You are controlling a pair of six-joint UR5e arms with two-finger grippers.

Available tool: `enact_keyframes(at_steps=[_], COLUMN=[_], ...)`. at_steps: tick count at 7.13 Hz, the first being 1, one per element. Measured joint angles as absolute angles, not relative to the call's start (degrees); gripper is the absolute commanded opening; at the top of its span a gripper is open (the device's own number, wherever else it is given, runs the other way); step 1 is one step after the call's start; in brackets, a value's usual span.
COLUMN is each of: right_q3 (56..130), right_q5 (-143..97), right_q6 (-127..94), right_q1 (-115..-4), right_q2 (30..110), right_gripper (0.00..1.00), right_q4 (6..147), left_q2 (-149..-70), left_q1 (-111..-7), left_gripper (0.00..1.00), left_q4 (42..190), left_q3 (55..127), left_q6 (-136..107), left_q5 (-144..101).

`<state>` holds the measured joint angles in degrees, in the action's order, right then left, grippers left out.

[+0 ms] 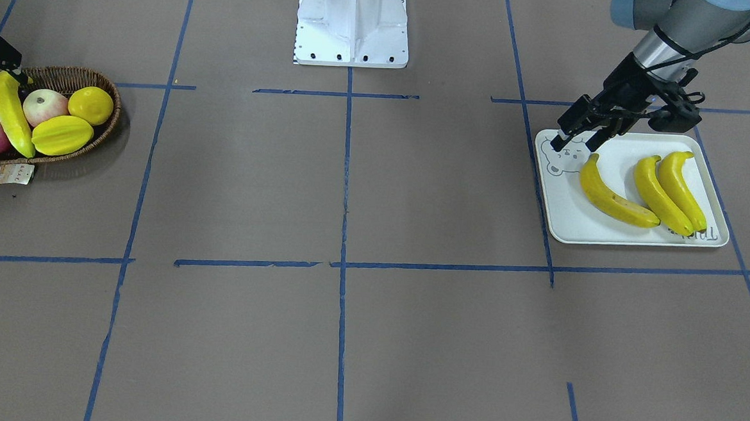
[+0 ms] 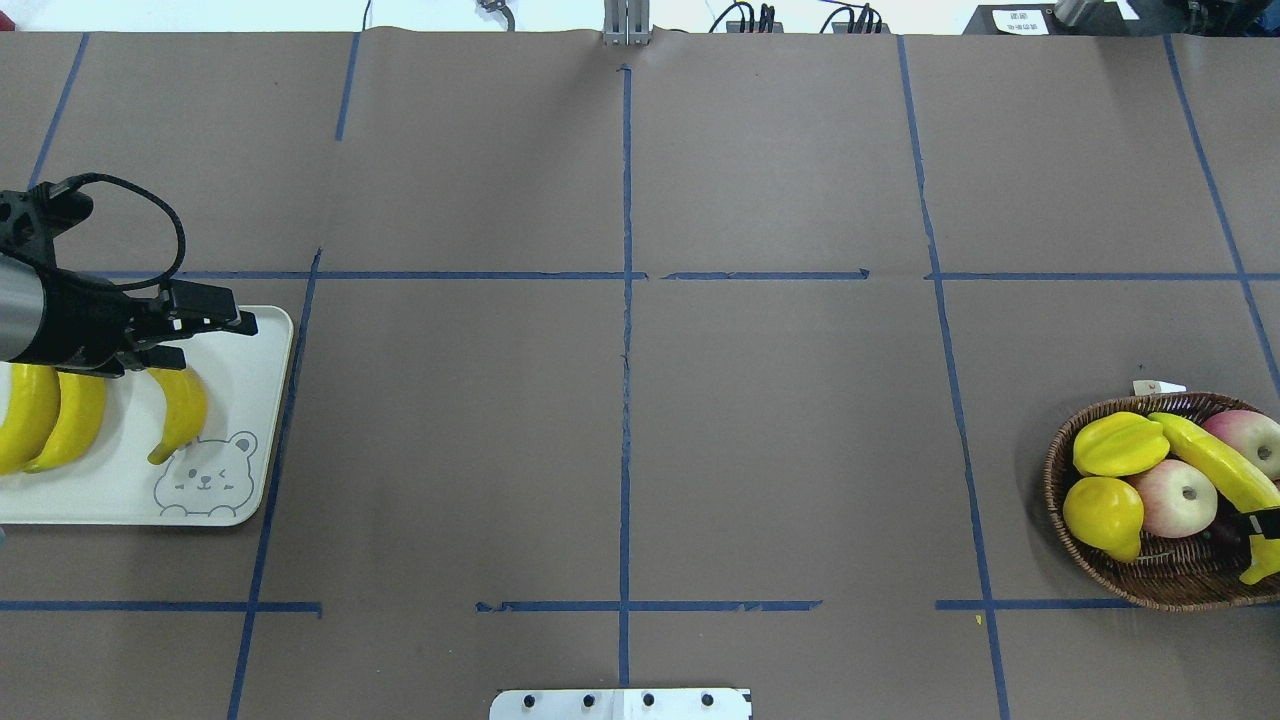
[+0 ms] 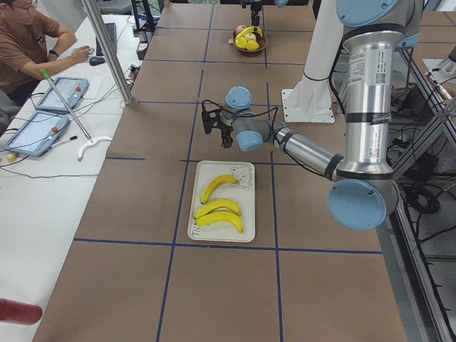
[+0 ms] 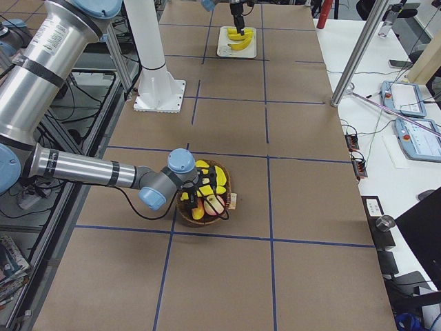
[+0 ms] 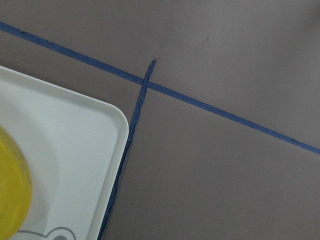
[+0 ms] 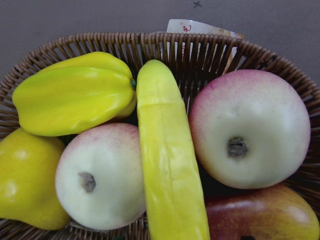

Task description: Transfer all bananas from basket to plate

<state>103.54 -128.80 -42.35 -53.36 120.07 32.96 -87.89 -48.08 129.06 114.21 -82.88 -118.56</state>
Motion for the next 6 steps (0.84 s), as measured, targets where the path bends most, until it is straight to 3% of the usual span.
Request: enact_keyframes(at_steps=[4,6], right_q3=[105.6,107.5], right_q5=[-129.7,-134.5], right_q6=[-42.2,-42.2], right_q1=[-54.8,-63.5], right_q2=[121.0,120.8], right_gripper=[0.0,0.0], right_q4=[33.0,33.0], left_q2=[-87.8,-87.9], left_q1=[-47.8,-47.7], left_gripper=[0.99,0.99], left_q4=[129.2,129.4], left_q3=[113.9,113.8], left_q6=[-82.9,-82.9], left_q5=[-118.5,-118.4])
